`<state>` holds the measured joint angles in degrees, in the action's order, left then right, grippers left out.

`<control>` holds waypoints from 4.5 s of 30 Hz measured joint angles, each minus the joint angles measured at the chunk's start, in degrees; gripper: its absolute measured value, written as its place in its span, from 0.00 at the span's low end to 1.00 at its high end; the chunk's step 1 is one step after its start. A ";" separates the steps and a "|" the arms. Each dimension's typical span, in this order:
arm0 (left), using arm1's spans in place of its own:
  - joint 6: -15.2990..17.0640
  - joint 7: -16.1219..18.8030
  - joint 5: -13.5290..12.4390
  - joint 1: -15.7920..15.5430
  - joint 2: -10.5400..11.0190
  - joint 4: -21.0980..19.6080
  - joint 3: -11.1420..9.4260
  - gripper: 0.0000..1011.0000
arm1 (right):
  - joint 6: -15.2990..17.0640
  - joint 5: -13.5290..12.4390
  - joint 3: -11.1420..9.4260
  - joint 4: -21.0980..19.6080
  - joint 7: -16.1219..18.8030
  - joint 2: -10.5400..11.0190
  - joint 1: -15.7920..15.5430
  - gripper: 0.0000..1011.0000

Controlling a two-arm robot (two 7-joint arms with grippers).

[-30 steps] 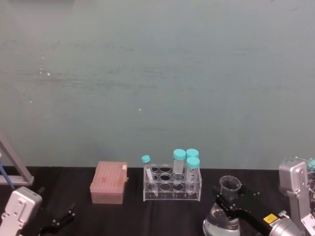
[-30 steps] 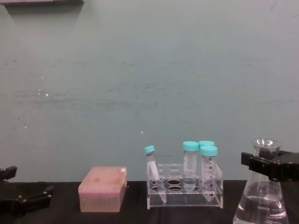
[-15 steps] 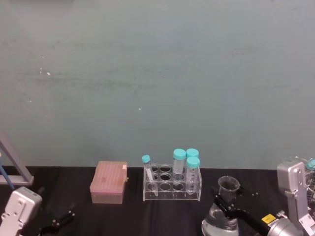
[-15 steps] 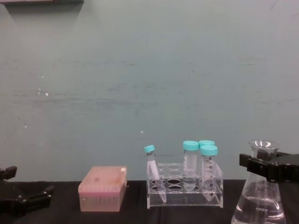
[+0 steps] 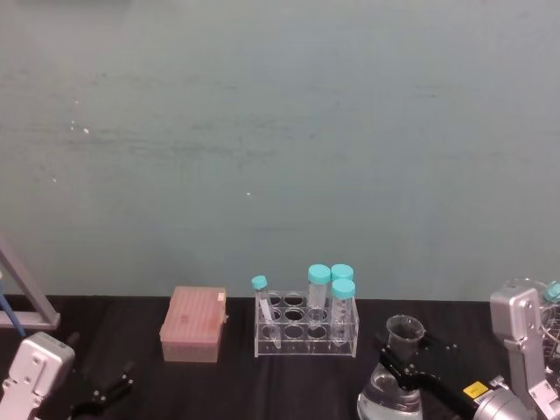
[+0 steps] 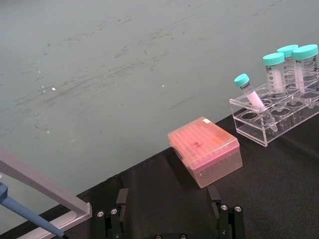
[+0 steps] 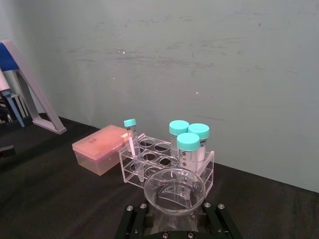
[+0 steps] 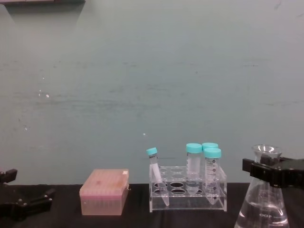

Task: Pick up the beaker with the right gripper, shake it three times, and then put it down.

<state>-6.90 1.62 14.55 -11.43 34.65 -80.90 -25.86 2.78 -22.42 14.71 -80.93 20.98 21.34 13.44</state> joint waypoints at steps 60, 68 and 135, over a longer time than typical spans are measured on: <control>0.00 0.00 0.00 0.00 0.00 0.00 0.00 0.99 | 0.31 -1.55 0.54 0.73 0.28 -0.14 0.62 0.45; 0.00 0.00 0.00 0.00 0.00 0.00 0.00 0.99 | 0.32 -1.66 0.44 0.56 0.14 -0.02 0.40 0.45; 0.00 0.00 0.00 0.00 0.00 0.00 0.00 0.99 | 0.22 -1.43 0.86 2.98 0.08 -0.91 2.11 0.45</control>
<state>-6.90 1.62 14.55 -11.43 34.65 -80.90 -25.86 3.00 -23.85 15.57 -77.95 21.05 20.44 15.55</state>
